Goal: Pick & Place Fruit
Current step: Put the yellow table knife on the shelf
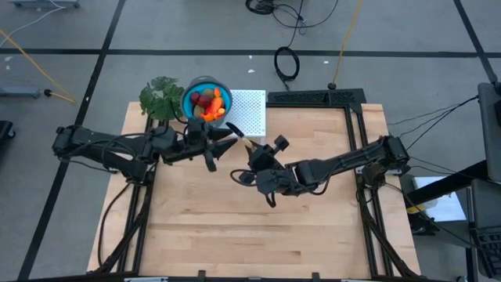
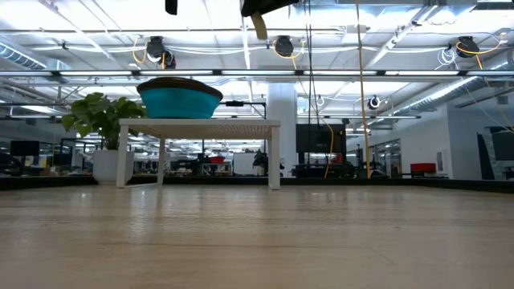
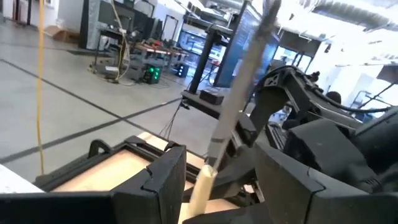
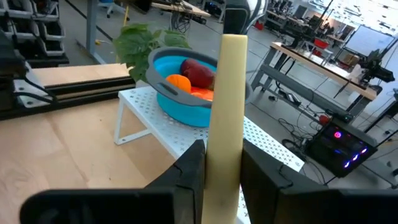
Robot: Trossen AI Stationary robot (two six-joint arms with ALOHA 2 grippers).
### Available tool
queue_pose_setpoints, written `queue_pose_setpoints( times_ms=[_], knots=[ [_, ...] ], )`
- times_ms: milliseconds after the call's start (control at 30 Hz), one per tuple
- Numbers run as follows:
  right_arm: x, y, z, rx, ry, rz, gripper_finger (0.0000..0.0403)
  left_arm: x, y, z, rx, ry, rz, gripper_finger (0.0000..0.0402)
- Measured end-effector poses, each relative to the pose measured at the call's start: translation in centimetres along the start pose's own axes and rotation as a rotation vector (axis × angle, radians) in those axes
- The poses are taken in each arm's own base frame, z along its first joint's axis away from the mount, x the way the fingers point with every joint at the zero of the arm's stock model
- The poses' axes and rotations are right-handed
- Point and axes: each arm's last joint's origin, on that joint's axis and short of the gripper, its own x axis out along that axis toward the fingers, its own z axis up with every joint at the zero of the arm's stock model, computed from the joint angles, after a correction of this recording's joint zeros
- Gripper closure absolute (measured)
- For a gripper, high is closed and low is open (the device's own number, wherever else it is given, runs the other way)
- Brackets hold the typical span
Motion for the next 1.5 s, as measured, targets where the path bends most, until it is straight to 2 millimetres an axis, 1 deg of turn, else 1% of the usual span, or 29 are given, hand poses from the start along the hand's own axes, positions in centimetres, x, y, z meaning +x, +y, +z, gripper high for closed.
queue_pose_setpoints(
  times_ms=[267,400,567,833,900,1000,1133,1200,1267,1500],
  knots=[
    [0.0,0.0,0.0,-0.036,-0.002,0.001,0.0337,0.2,0.6,0.3,-0.028,-0.018,0.028,0.0215],
    [0.1,0.0,0.0,-0.043,-0.001,-0.002,0.0337,0.3,0.8,0.6,-0.067,-0.043,0.007,0.0215],
    [0.2,-0.1,0.1,-0.054,-0.003,-0.006,0.0337,0.6,1.2,0.5,-0.074,-0.036,0.024,0.0215],
    [0.4,-0.2,0.1,-0.055,-0.003,-0.01,0.0337,1.0,1.9,0.8,-0.073,-0.064,0.047,0.0215],
    [0.5,-0.3,0.2,-0.053,-0.002,-0.013,0.0337,1.3,2.2,0.6,-0.075,-0.067,0.057,0.0215],
    [0.6,-0.3,0.1,-0.061,0.001,-0.011,0.0337,1.6,2.6,0.3,-0.096,-0.052,0.077,0.0215],
    [0.6,-0.3,0.1,-0.059,0.0,-0.011,0.0337,1.9,2.9,0.4,-0.117,-0.069,0.086,0.0217],
    [0.6,-0.3,0.1,-0.06,0.001,-0.01,0.0337,1.9,3.0,0.4,-0.117,-0.069,0.091,0.0229],
    [0.6,-0.3,0.1,-0.061,0.001,-0.01,0.0337,2.0,3.1,0.4,-0.117,-0.068,0.091,0.025],
    [0.8,-0.4,0.1,-0.062,0.005,-0.015,0.0337,2.1,3.5,0.6,-0.104,-0.053,0.046,0.0349]
  ],
)
